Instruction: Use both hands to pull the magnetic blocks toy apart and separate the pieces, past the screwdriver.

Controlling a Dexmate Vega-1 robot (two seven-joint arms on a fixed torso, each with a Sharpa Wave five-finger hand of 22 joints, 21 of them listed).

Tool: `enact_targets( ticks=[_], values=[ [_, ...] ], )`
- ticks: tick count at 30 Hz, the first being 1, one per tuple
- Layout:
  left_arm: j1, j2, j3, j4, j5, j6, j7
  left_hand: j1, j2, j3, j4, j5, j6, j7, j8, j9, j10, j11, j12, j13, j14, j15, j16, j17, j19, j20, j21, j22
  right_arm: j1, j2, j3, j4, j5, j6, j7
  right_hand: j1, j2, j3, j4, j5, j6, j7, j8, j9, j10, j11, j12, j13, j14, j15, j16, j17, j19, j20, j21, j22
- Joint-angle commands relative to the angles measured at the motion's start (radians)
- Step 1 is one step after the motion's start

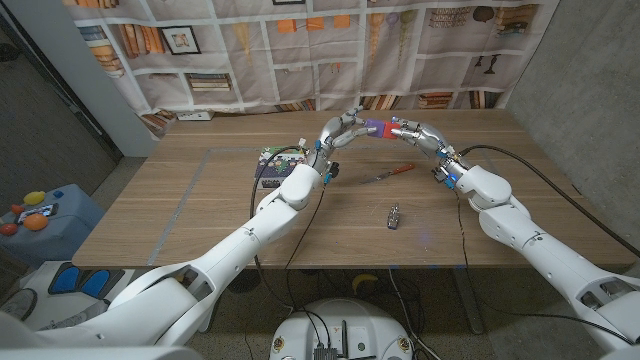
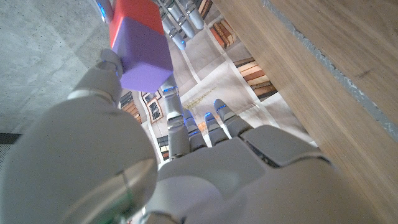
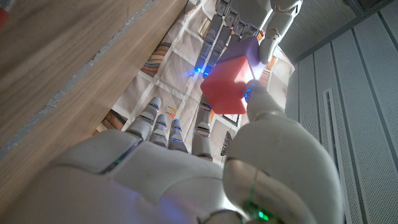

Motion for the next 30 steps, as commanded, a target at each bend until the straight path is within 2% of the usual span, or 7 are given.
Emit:
enact_targets(
  ticks=[1,2,10,24,30],
  values=[
    [-0.008,-0.007,0.005,0.013,-0.002,-0.004,-0.005,0.074,0.086,-0.004,0.001,0.008,0.161,-0.153,0.057,0.032,0.004,-0.001,0.004,0.002,0.005,-0.016,0.002,0.003,-0.002,0.003,0.004,0.005,0.003,0.003,0.002,-0.003,-0.004,0.000,-0.010,0.020,0.007,0.008,-0.004,0.003,0.027,-0.015,0.026,0.017,0.013,-0.002,0.011,0.001,0.010,-0.001,0.010,0.007,0.018,-0.002,0.003,0.004],
    [-0.009,-0.008,0.005,0.015,-0.002,-0.004,-0.006,0.074,0.086,-0.004,0.001,0.008,0.161,-0.154,0.058,0.032,0.004,0.000,0.004,0.002,0.005,-0.016,0.002,0.003,-0.002,0.003,0.004,0.005,0.002,0.003,0.002,-0.004,-0.005,0.000,-0.013,0.024,0.008,0.008,-0.004,0.003,0.035,-0.012,0.034,0.021,0.015,-0.003,0.011,0.001,0.014,-0.001,0.012,0.008,0.020,-0.002,0.003,0.004],
    [-0.013,-0.012,0.008,0.024,-0.005,-0.004,-0.009,0.076,0.086,-0.007,0.002,0.008,0.162,-0.151,0.059,0.032,0.004,0.002,0.003,0.002,0.005,-0.017,0.002,0.003,-0.002,0.004,0.004,0.005,-0.009,0.004,0.007,-0.020,-0.017,-0.002,-0.049,0.062,0.014,0.007,-0.006,0.002,0.110,-0.050,0.109,0.063,0.063,-0.012,0.021,0.002,0.041,-0.015,0.026,0.018,0.048,-0.009,0.006,0.004],
    [-0.011,-0.019,0.005,0.038,-0.010,-0.011,-0.001,0.078,0.087,-0.010,0.002,0.008,0.164,-0.152,0.061,0.033,0.003,0.002,0.003,0.002,0.006,-0.016,0.003,0.003,-0.002,0.004,0.004,0.005,-0.016,-0.005,0.007,-0.045,-0.033,-0.035,-0.087,0.088,0.021,0.004,-0.004,0.003,0.140,-0.075,0.159,0.096,0.084,-0.022,0.021,0.002,0.059,-0.027,0.037,0.028,0.067,-0.017,0.007,0.004],
    [-0.008,-0.017,0.002,0.035,-0.011,-0.011,0.003,0.079,0.088,-0.012,0.002,0.008,0.162,-0.152,0.061,0.033,0.005,0.002,0.003,0.002,0.006,-0.016,0.003,0.003,-0.001,0.004,0.005,0.006,-0.012,0.002,0.008,-0.034,-0.024,-0.035,-0.085,0.096,0.024,0.003,-0.004,0.004,0.145,-0.079,0.174,0.107,0.091,-0.030,0.021,0.002,0.064,-0.031,0.041,0.032,0.071,-0.020,0.006,0.005]
  ],
)
